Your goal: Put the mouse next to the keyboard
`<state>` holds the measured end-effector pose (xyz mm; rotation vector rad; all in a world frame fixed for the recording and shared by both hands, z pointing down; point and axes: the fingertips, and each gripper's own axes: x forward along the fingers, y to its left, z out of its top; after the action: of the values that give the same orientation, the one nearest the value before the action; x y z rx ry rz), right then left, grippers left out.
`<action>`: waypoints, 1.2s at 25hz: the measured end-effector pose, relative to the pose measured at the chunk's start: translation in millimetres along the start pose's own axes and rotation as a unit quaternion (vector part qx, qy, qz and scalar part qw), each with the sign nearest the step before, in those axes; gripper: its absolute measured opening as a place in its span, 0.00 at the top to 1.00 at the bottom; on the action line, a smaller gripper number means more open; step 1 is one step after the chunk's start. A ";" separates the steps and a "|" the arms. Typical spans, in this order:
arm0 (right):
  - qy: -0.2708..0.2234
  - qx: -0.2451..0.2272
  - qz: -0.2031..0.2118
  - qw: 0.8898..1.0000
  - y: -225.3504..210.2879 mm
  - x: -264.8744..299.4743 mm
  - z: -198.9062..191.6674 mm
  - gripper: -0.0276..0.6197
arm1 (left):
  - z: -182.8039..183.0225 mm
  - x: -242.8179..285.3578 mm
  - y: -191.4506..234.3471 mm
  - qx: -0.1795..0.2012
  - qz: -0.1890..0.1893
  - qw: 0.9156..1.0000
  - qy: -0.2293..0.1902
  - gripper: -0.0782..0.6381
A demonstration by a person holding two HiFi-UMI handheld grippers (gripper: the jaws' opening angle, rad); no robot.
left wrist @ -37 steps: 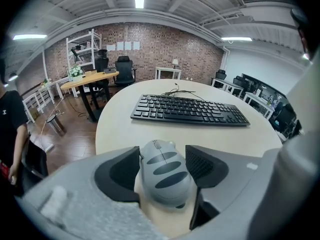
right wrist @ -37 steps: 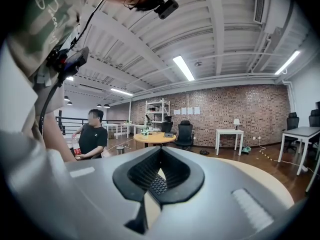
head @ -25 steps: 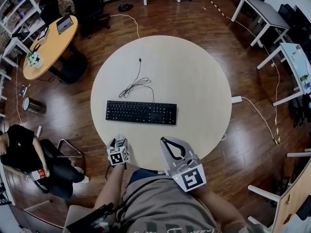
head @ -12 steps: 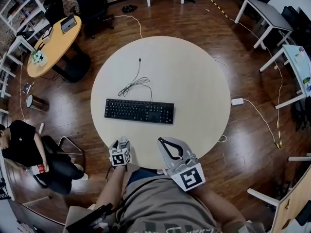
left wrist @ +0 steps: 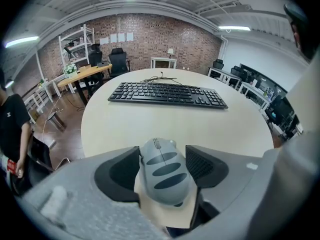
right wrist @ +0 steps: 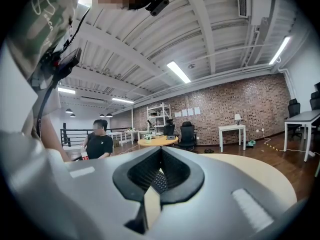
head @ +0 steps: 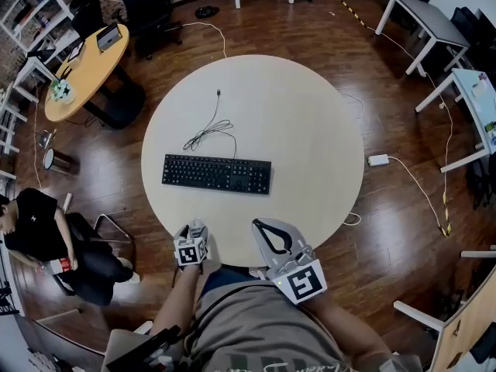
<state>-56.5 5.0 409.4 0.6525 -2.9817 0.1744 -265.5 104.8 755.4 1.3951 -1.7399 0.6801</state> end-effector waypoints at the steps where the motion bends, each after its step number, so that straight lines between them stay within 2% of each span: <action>1: 0.002 0.003 0.000 1.000 -2.2 -1.1 -2.1 0.95 | -0.2 0.3 -2.3 0.001 -0.001 1.000 -0.001 0.47; 7: 0.003 0.004 0.006 1.000 -14.6 -10.4 -6.3 0.95 | -2.6 0.1 -17.8 0.014 -0.007 1.000 0.007 0.47; 16: 0.003 0.006 0.015 1.000 -30.6 -28.2 -11.4 0.95 | -7.3 -0.9 -43.7 0.006 -0.005 1.000 -0.003 0.47; 30: -0.001 0.024 0.015 1.000 -52.2 -39.9 -15.3 0.95 | -9.6 0.4 -75.5 0.022 -0.013 1.000 0.017 0.47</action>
<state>2.5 -23.8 425.2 0.6149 -2.9989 0.2485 -190.3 93.3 756.0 1.4254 -1.6876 0.7267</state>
